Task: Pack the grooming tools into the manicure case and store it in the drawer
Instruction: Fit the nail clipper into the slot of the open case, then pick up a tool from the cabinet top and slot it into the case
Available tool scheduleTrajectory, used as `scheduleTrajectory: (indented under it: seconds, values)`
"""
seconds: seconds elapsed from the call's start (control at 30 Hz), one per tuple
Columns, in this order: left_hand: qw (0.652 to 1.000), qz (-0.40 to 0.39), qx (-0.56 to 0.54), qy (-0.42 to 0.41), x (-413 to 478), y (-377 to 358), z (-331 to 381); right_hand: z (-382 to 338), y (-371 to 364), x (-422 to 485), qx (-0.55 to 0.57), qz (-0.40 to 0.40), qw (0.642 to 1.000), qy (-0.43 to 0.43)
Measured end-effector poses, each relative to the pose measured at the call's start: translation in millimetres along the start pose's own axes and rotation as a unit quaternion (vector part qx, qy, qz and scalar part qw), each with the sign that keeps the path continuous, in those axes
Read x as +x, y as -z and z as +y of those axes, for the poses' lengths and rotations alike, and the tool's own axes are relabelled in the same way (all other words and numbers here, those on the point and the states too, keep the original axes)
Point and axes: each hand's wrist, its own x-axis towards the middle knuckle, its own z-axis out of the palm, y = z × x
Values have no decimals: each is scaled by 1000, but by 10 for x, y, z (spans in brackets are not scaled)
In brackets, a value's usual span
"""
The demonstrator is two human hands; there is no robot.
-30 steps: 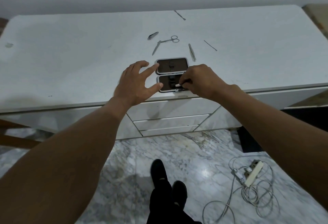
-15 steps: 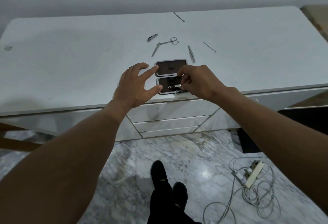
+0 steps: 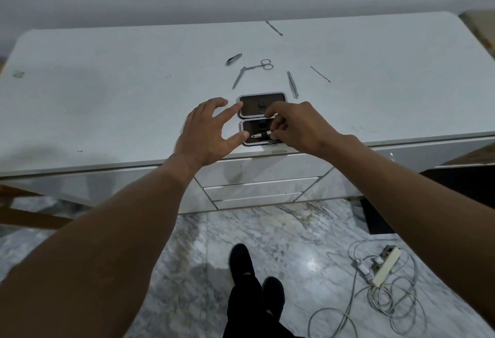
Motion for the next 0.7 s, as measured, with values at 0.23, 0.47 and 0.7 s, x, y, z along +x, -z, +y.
scheduleTrajectory:
  seconds: [0.23,0.47,0.7]
  values:
    - [1000,-7,4,-1,6,9,-2,43,110,68,-45,9,999,7]
    - [1000,-18,6,-1,6,30,11,-81,240,346,-84,36,996,-7]
    - [999,-40,-20,10,-15,46,35,-179,262,843,-110,27,993,-43]
